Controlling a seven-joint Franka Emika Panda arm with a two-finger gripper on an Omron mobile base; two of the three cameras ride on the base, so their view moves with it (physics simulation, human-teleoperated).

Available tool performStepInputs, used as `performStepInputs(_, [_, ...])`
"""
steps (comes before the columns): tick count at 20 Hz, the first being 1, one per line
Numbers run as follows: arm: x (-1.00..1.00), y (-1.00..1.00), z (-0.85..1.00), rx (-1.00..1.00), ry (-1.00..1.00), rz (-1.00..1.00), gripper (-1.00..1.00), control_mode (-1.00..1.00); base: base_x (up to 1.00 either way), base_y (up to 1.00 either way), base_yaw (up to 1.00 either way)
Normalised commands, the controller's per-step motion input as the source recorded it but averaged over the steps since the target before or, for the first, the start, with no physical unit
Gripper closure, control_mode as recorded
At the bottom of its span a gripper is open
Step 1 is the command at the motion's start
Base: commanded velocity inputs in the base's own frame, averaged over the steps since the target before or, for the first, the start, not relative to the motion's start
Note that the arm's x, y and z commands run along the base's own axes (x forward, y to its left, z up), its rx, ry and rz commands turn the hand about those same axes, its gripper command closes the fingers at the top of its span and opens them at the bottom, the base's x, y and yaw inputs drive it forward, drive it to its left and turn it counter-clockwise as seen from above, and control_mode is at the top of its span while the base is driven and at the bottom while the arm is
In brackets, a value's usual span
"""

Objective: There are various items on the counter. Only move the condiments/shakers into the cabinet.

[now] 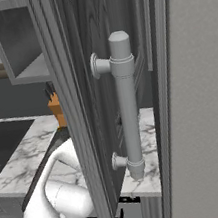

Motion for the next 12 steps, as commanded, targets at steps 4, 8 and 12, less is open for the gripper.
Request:
performStepInputs(4, [-0.69, 0.23, 1.0, -0.09, 0.04, 0.17, 1.0, -1.0, 0.0, 0.0, 0.0])
performStepInputs(8, [-0.5, 0.23, 1.0, -0.11, 0.05, 0.16, 1.0, -1.0, 0.0, 0.0, 0.0])
performStepInputs(12, [-0.03, 0.16, 0.8, -0.04, 0.05, 0.1, 1.0, -1.0, 0.0, 0.0, 0.0])
